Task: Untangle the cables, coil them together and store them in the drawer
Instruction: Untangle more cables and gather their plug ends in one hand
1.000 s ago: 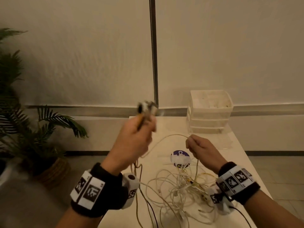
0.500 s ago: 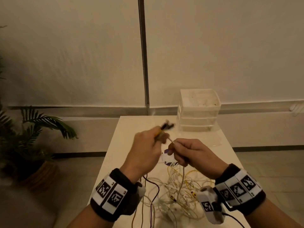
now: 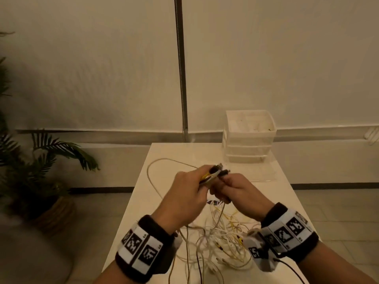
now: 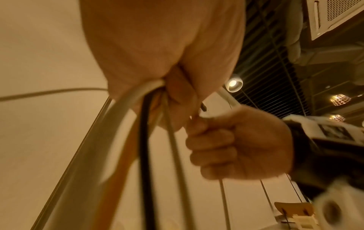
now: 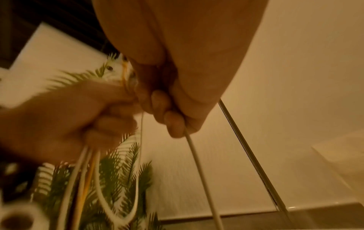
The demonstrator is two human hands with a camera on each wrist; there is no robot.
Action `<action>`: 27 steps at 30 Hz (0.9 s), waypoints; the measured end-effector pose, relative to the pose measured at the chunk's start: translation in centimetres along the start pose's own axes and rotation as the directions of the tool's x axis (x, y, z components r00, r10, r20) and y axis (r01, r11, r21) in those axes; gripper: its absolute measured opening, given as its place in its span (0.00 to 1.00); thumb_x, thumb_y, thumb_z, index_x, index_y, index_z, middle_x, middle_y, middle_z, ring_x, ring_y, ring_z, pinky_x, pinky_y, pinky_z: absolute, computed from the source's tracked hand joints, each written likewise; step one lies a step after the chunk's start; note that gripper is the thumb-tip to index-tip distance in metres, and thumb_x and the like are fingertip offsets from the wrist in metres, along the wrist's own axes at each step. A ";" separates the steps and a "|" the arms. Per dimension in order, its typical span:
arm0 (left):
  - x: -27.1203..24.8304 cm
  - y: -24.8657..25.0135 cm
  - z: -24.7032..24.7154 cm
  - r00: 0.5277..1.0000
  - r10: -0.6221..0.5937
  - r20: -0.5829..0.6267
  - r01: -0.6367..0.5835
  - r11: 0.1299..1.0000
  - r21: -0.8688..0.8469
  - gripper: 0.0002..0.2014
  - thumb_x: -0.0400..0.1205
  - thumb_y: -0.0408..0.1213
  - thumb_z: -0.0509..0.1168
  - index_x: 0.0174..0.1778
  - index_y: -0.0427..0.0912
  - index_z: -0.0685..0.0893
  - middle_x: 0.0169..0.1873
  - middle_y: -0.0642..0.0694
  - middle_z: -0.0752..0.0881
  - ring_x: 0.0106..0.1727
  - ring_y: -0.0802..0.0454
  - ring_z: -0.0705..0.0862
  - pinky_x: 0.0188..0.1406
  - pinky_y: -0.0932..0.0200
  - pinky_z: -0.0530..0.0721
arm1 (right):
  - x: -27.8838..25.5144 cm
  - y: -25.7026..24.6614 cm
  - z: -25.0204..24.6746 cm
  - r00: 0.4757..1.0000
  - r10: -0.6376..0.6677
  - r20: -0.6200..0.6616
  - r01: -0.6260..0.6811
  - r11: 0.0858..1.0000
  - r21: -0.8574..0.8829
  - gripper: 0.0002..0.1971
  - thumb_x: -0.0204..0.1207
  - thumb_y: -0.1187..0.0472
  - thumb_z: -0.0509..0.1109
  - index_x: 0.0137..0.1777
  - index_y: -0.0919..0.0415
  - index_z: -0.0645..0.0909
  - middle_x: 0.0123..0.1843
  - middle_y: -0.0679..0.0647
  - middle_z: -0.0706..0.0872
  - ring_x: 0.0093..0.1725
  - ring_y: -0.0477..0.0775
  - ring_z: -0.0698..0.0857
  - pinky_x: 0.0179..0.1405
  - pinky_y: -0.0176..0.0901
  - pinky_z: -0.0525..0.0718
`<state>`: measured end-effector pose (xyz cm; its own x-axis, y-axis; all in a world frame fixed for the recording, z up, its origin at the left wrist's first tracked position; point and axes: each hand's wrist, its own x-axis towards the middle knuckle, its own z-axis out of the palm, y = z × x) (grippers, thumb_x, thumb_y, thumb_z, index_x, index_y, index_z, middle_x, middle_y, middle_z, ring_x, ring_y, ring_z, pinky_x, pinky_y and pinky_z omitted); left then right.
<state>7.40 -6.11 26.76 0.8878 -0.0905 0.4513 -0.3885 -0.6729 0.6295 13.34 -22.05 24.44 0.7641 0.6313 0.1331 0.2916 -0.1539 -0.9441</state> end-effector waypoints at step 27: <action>-1.0 2.4 -1.7 0.935 0.197 -0.296 -0.174 0.979 0.103 0.35 0.83 0.29 0.63 0.84 0.49 0.57 0.29 0.65 0.76 0.23 0.63 0.72 0.23 0.71 0.73 | -3.7 1.0 1.8 0.993 0.114 -0.027 -0.095 0.920 0.381 0.20 0.87 0.63 0.53 0.33 0.60 0.76 0.23 0.52 0.66 0.23 0.47 0.62 0.25 0.38 0.63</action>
<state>5.16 -6.41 28.86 0.6802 0.0006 0.7330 -0.5092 -0.7189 0.4732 9.72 -23.17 22.45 0.8075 0.5889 0.0328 -0.0235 0.0876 -0.9959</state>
